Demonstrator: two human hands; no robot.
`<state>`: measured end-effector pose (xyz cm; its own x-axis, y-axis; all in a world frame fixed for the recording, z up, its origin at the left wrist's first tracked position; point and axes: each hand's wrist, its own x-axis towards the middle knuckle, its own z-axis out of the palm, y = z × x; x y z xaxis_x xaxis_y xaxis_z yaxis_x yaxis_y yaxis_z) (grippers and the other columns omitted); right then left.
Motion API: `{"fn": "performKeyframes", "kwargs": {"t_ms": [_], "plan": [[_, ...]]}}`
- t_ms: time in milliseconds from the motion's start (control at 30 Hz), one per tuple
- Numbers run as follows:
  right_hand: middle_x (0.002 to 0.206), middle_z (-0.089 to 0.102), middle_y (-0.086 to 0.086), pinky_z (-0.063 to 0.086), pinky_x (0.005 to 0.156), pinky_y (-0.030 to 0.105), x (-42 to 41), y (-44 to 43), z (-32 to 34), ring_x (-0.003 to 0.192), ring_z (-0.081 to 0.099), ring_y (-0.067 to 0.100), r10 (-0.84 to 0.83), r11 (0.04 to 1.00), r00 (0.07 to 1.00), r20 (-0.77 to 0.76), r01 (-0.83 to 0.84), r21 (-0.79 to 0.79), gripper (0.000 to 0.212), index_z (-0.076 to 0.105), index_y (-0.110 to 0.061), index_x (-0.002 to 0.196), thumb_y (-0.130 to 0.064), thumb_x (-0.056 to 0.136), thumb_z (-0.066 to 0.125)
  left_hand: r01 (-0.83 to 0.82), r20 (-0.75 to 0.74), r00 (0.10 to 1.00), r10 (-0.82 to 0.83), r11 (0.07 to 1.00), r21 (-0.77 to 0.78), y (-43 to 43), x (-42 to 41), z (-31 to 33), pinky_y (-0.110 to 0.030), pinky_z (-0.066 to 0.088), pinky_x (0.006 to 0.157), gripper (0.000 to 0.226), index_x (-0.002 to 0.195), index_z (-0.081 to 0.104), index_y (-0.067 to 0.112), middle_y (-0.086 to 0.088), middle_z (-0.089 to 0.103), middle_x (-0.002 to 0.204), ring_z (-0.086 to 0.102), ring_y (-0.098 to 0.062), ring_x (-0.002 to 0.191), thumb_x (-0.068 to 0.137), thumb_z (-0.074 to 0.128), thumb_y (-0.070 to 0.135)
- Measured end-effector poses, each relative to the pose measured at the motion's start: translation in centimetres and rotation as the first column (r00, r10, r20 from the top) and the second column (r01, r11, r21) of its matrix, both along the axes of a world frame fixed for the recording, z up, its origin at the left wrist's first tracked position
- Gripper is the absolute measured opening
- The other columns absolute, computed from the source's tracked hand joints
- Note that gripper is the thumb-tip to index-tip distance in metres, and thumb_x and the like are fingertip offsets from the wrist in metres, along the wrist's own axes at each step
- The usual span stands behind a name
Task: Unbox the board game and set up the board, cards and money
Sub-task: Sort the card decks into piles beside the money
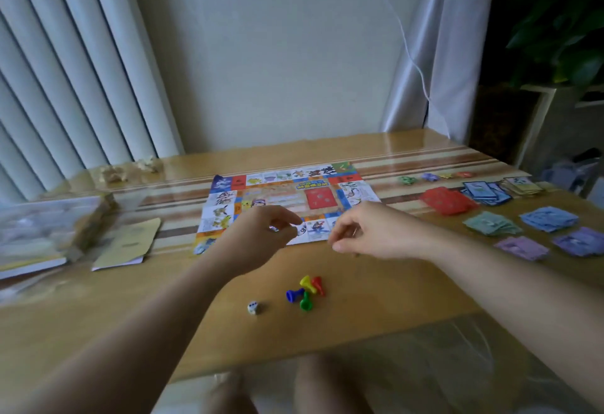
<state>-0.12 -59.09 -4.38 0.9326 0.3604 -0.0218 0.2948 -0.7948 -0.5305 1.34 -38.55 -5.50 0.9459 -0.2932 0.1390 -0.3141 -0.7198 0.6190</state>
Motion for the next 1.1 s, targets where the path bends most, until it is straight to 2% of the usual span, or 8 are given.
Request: {"fn": "performKeyframes", "kwargs": {"t_ms": [100,200,267,333,500,633,900,1100], "plan": [[0.107,0.064,-0.010,0.042,0.069,0.010,-1.7,1.7,-1.1,0.083,0.056,-0.001,0.036,0.997,0.999,-0.007,-0.037,-0.069,0.027,0.065,-0.024,0.112,-0.034,0.087,0.066,-0.024,0.005,1.000,0.024,1.000,0.003,2.3,-2.2,-0.5,-0.011,0.040,0.062,0.013,0.096,0.061,0.036,0.018,0.060,0.083,0.057,0.004,0.067,0.092,0.059,0.023],[0.130,0.045,-0.009,0.041,0.088,0.020,-3.1,2.9,-2.6,0.110,0.048,0.005,0.059,0.978,0.998,0.008,-0.057,-0.199,0.060,0.046,-0.029,0.135,-0.052,0.082,0.064,-0.021,0.011,1.000,0.021,0.998,0.065,3.4,-4.0,-1.2,-0.008,0.036,0.059,0.015,0.104,0.062,0.033,0.021,0.056,0.085,0.053,0.005,0.072,0.092,0.058,0.024],[0.138,0.037,-0.008,0.038,0.103,0.032,-3.8,3.6,-3.6,0.127,0.038,0.011,0.075,0.955,0.995,0.062,-0.054,-0.290,0.075,0.035,-0.031,0.142,-0.062,0.079,0.061,-0.020,0.016,1.000,0.018,0.996,0.089,3.6,-4.7,-1.8,-0.008,0.037,0.059,0.018,0.109,0.063,0.030,0.023,0.055,0.085,0.054,0.004,0.074,0.093,0.057,0.025],[0.136,0.035,-0.006,0.038,0.104,0.037,-4.0,4.3,-4.4,0.128,0.035,0.013,0.093,0.942,0.990,0.103,-0.054,-0.330,0.080,0.031,-0.030,0.144,-0.069,0.078,0.054,-0.021,0.008,1.000,0.021,0.997,0.076,3.7,-5.0,-2.2,-0.010,0.041,0.063,0.020,0.111,0.063,0.029,0.024,0.056,0.086,0.056,0.003,0.077,0.093,0.057,0.025],[0.120,0.036,-0.001,0.039,0.091,0.033,-3.7,5.9,-5.8,0.114,0.041,0.017,0.199,0.888,0.955,0.219,-0.081,-0.453,0.065,0.040,-0.028,0.134,-0.070,0.086,0.037,-0.026,-0.027,0.999,0.026,1.000,-0.003,3.9,-5.2,-2.9,-0.008,0.042,0.062,0.018,0.110,0.063,0.030,0.024,0.057,0.089,0.057,0.003,0.081,0.093,0.057,0.026],[0.112,0.037,-0.001,0.040,0.080,0.034,-3.3,6.7,-5.7,0.100,0.049,0.020,0.267,0.864,0.939,0.218,-0.133,-0.486,0.052,0.043,-0.024,0.125,-0.063,0.092,0.036,-0.048,-0.017,0.999,0.047,0.998,-0.030,4.4,-5.1,-3.1,-0.006,0.039,0.060,0.018,0.110,0.063,0.033,0.024,0.057,0.090,0.056,0.005,0.081,0.093,0.057,0.027],[0.113,0.054,0.002,0.031,0.067,0.030,-2.5,7.5,-5.2,0.099,0.055,0.027,0.334,0.858,0.909,0.249,-0.184,-0.479,0.032,0.047,-0.019,0.111,-0.046,0.099,0.036,-0.087,-0.006,0.996,0.087,0.992,-0.088,5.1,-4.9,-2.6,-0.004,0.037,0.060,0.013,0.100,0.058,0.039,0.022,0.059,0.091,0.056,0.006,0.078,0.093,0.057,0.027],[0.089,0.051,0.001,0.028,0.061,0.028,-2.3,8.2,-4.6,0.076,0.045,0.019,0.316,0.869,0.922,0.224,-0.187,-0.457,0.021,0.041,-0.019,0.087,-0.037,0.097,0.042,-0.092,-0.035,0.995,0.089,0.991,-0.102,5.1,-4.5,-2.4,-0.010,0.039,0.064,0.012,0.101,0.059,0.038,0.020,0.061,0.091,0.059,0.001,0.084,0.093,0.056,0.028]]}}
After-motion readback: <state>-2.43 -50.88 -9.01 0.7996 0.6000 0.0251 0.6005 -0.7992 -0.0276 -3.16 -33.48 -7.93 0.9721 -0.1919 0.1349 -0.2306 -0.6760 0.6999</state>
